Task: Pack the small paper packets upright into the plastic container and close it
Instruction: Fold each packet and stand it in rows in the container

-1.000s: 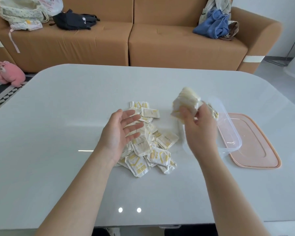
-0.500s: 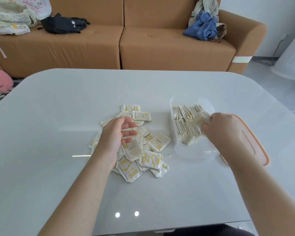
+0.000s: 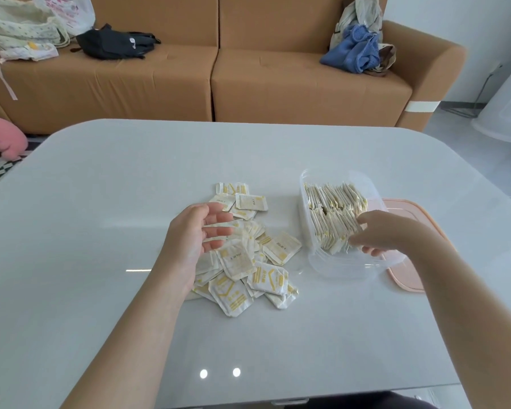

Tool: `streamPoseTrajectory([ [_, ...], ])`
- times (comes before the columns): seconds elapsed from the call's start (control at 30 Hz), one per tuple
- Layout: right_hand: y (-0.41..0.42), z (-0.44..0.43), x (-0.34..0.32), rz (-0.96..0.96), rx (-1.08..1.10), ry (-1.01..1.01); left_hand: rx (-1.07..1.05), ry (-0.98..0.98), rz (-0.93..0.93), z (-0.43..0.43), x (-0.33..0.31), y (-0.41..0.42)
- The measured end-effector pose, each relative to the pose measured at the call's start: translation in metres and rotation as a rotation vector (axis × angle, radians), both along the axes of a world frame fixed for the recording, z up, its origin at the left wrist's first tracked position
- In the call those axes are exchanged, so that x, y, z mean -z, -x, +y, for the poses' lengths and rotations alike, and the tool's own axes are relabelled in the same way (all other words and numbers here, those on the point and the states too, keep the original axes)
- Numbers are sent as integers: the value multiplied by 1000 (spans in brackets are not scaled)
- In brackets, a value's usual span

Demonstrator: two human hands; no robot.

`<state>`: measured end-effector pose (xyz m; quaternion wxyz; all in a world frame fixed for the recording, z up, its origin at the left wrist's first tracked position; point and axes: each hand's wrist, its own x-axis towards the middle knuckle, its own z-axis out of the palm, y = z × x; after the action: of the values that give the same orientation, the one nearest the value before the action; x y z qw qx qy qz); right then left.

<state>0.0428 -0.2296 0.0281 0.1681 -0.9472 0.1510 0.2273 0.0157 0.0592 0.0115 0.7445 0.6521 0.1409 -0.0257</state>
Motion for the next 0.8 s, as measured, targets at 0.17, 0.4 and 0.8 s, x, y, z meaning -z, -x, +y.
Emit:
streamPoseTrajectory([
  [0.17,0,2,20,-63,13,61,28,-55,-8,4,3,2],
  [0.4,2,8,31,-195,125,101,-5,-182,-6,8,8,1],
  [0.8,36,111,-6,-527,-124,-124,179,-976,46,34,33,13],
])
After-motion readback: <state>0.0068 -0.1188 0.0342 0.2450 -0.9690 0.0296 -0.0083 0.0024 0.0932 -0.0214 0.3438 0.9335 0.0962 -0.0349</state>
